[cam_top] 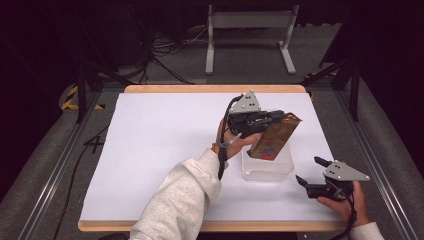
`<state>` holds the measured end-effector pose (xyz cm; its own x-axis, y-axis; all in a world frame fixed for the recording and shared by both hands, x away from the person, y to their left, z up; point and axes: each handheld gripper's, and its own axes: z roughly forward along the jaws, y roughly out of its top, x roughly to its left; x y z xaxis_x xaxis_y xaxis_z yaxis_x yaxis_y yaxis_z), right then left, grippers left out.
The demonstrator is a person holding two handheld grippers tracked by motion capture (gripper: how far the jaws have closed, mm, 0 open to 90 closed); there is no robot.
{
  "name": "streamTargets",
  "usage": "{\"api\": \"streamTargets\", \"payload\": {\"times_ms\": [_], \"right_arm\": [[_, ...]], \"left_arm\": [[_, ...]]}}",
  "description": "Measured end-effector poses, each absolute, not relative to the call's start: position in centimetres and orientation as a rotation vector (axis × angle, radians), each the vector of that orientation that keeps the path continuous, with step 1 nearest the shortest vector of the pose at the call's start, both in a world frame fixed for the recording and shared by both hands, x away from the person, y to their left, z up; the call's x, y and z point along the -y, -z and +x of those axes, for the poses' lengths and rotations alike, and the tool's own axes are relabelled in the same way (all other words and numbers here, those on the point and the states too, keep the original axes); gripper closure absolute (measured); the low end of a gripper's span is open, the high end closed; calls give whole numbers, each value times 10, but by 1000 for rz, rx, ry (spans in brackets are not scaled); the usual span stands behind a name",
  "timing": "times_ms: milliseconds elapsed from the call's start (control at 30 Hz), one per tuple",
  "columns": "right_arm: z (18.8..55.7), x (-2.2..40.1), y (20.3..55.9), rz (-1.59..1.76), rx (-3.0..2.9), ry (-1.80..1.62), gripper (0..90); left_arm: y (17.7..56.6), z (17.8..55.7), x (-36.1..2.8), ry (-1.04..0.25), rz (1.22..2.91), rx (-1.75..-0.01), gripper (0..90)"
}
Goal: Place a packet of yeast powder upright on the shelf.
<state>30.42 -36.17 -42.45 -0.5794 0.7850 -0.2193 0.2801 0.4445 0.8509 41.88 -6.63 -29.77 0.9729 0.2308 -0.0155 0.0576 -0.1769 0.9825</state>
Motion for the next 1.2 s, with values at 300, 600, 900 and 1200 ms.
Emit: {"api": "streamTargets", "payload": {"times_ms": [300,600,900,1200], "right_arm": [[304,362,425,890,-2086,-1069,123],[304,361,425,888,-2088,-1069,123],[304,361,425,890,-2092,-1068,123],[304,361,425,890,-2091,-1067,123]], "left_arm": [[314,417,76,-120,1765,-220,869],[325,417,78,-90,1775,-221,869],[337,417,73,-76,1782,-234,868],[346,418,63,-67,1792,-244,867]]}}
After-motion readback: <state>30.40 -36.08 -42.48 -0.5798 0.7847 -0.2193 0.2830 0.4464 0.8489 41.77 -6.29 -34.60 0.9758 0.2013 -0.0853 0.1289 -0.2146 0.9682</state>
